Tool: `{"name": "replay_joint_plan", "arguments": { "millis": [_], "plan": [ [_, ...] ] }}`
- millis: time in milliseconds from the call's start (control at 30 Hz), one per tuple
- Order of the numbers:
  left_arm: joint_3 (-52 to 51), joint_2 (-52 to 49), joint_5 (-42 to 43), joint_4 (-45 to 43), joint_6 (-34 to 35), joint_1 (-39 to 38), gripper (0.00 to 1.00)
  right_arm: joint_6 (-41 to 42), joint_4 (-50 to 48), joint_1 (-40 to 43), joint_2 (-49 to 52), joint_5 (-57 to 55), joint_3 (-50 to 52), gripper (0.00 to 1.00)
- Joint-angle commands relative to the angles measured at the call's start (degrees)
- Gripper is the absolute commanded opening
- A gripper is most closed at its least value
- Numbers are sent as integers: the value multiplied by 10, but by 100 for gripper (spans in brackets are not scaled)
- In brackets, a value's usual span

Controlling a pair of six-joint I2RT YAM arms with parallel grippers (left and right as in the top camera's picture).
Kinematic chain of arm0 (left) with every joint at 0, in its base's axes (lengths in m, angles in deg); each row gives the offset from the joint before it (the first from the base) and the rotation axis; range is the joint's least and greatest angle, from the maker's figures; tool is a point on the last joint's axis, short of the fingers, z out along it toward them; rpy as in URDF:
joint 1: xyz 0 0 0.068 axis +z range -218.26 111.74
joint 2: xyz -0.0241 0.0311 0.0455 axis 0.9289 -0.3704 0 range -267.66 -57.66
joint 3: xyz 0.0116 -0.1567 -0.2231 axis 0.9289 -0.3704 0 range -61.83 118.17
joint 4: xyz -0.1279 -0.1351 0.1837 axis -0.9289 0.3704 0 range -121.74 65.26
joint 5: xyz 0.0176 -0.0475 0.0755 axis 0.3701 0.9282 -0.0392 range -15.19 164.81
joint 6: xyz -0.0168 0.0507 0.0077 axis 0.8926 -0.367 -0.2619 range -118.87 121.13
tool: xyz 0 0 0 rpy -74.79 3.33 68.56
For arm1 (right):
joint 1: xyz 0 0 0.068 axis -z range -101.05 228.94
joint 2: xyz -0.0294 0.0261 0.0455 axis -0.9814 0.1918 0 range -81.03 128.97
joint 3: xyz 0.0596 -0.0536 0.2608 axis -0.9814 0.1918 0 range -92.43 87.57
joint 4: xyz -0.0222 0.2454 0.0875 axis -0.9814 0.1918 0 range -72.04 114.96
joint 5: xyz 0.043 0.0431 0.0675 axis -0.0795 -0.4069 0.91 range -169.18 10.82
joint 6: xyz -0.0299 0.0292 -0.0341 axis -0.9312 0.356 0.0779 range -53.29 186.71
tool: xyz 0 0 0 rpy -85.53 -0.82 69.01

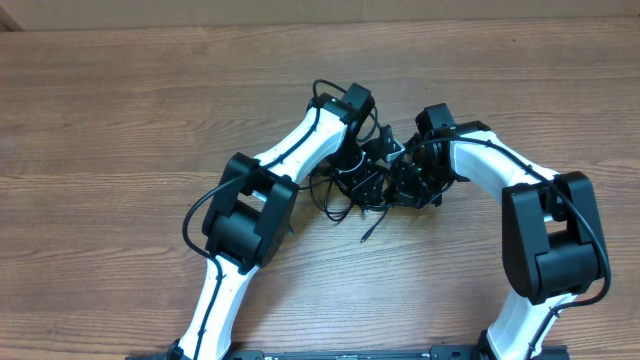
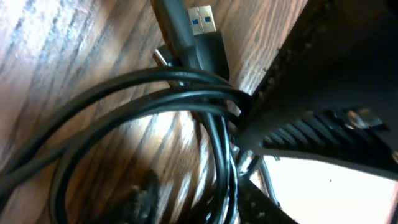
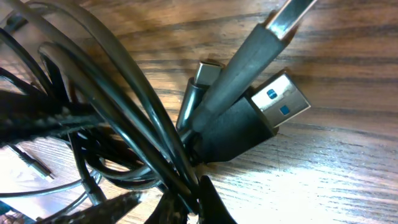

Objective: Untangle cables

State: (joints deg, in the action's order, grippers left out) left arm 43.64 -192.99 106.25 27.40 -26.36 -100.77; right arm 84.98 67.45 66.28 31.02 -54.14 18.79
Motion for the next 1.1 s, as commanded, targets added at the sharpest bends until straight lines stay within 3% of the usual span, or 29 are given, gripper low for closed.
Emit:
{"name": "replay_joint_plan", "arguments": {
  "millis": [0,300,333,367,400,633,900,1067],
  "plan": [
    [-12,-44,-1,4,14,-13,38,2,-4,5,2,-8,2,4],
    [-12,-48,25,36,24,-13,39,2,-5,5,2,-5,2,4],
    [-12,-48,25,38,24,-13,30,2,-5,5,2,-3,2,4],
    [-12,-48,24,39,24,-13,12,2,-6,5,2,-3,2,4],
    [-12,-47,21,39,27,-13,4,2,-7,5,2,-3,2,4],
    [6,-26,-99,38,158,-6,4,-3,-14,39,2,59,2,4],
    [16,90,-105,-5,235,24,4,-7,-31,69,2,139,2,4],
    [16,168,-105,-7,238,36,4,-7,-35,69,2,139,2,4]
  ]
}}
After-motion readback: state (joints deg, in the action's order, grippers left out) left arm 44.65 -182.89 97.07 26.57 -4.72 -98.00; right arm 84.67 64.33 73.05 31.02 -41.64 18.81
